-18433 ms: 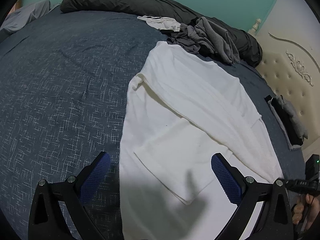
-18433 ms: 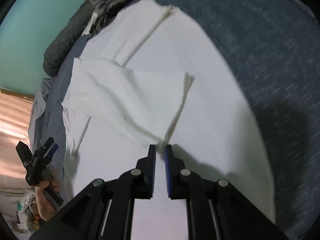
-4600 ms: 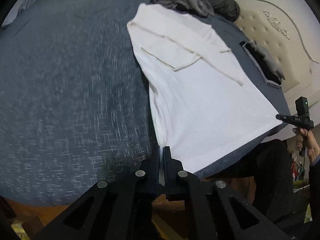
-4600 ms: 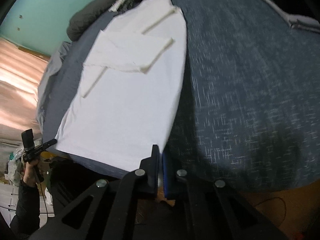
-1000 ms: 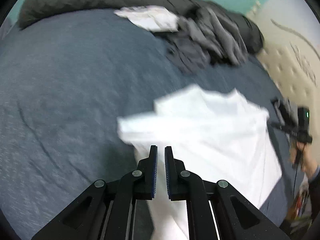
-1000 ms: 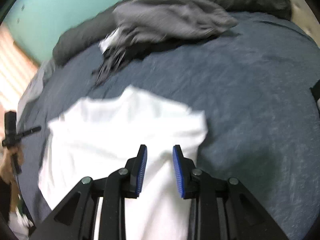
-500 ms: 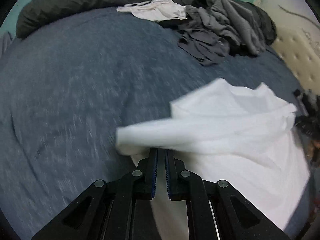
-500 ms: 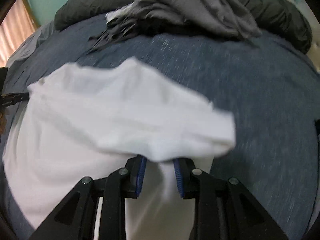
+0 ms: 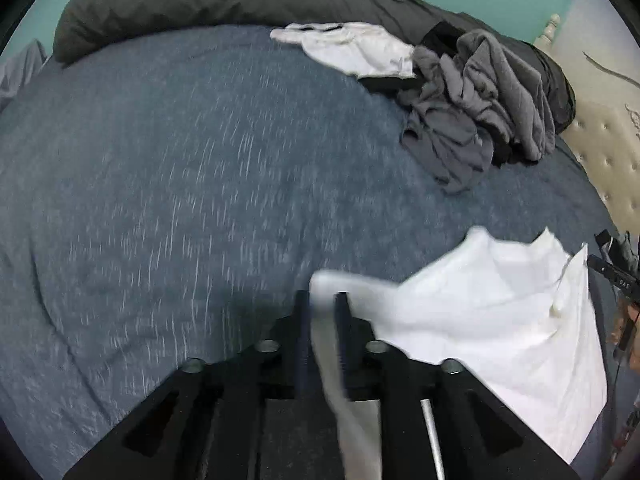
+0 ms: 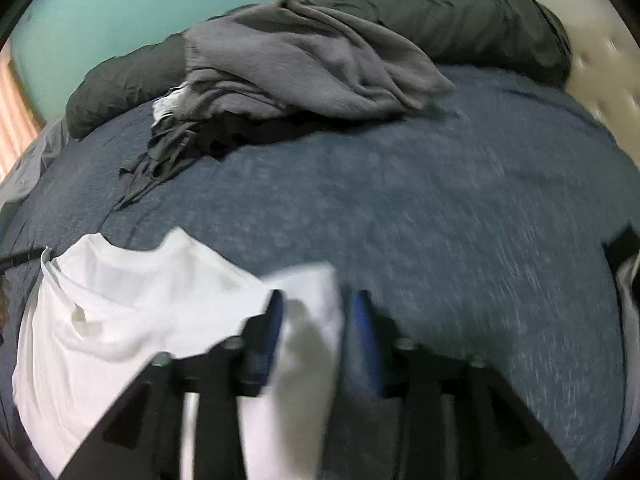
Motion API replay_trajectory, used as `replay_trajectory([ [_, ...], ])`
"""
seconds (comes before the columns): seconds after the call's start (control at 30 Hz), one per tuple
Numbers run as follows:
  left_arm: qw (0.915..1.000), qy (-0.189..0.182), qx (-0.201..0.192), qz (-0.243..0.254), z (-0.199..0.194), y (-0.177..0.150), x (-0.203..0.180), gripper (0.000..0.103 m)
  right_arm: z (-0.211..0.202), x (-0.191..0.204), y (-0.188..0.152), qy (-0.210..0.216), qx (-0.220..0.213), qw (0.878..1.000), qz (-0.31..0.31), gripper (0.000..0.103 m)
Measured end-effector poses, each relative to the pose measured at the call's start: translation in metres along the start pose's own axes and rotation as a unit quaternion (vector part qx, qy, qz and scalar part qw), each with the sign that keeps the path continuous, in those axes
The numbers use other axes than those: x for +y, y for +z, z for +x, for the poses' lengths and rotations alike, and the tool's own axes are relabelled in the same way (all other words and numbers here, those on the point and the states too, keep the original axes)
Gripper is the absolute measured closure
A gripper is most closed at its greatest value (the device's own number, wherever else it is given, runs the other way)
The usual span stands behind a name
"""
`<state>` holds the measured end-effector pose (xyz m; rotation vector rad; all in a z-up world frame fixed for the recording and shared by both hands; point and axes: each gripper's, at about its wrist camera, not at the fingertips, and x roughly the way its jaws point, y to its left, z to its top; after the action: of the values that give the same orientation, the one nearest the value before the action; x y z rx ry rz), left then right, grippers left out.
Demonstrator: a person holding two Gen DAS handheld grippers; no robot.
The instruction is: Fold clothes
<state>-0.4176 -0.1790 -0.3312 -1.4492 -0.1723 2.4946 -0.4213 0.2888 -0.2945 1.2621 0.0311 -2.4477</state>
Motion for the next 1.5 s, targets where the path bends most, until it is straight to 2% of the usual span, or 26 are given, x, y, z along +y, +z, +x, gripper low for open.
replay_trajectory([
  [0.13,0.9997,-0.017,0.003,-0.015,0.007,-0.008,0.006,0.069,0.005,-0.018,-0.011,0.033,0.012,0.998,0.043,0.054],
  [0.4,0.9992,-0.033,-0.01,-0.019,0.013,-0.003,0.008,0.068,0.022,-0.003,0.002,0.042,0.007,0.999,0.029,0.053],
  [0.47,0.9991,-0.035,-0.018,-0.013,0.013,-0.004,0.006,0.069,0.026,-0.001,0.001,0.042,0.011,0.999,0.025,0.064],
  [0.5,0.9992,-0.034,-0.02,-0.008,0.013,-0.004,0.004,0.079,0.025,0.0,0.001,0.045,0.008,0.999,0.026,0.082],
  [0.53,0.9991,-0.036,-0.021,-0.006,0.011,-0.005,0.003,0.089,0.024,0.0,0.0,0.049,0.005,0.998,0.027,0.091],
  [0.57,0.999,-0.039,-0.022,-0.004,0.01,-0.005,0.002,0.098,0.023,0.001,-0.001,0.053,0.001,0.998,0.028,0.093],
  [0.6,0.9989,-0.039,-0.024,-0.002,0.009,-0.006,0.001,0.098,0.019,0.002,-0.001,0.054,-0.006,0.998,0.024,0.096],
  [0.73,0.999,-0.03,-0.034,-0.005,-0.011,-0.008,-0.001,0.098,0.0,0.005,0.0,0.058,-0.034,0.998,0.01,0.097],
  [0.97,0.9971,-0.024,-0.07,-0.017,-0.057,-0.002,0.007,0.098,-0.059,-0.005,0.008,0.072,-0.1,0.992,0.008,0.101],
  [1.23,0.9968,-0.019,-0.071,-0.031,-0.049,0.021,0.008,0.098,-0.059,-0.007,0.029,0.048,-0.097,0.994,0.01,0.101],
  [1.43,0.9983,-0.011,-0.04,-0.041,-0.007,0.027,0.012,0.098,-0.022,-0.008,0.04,0.014,-0.062,0.998,0.015,0.101],
  [1.5,0.9987,-0.009,-0.027,-0.044,0.007,0.023,0.014,0.098,-0.003,-0.01,0.036,0.004,-0.035,0.999,0.023,0.101],
])
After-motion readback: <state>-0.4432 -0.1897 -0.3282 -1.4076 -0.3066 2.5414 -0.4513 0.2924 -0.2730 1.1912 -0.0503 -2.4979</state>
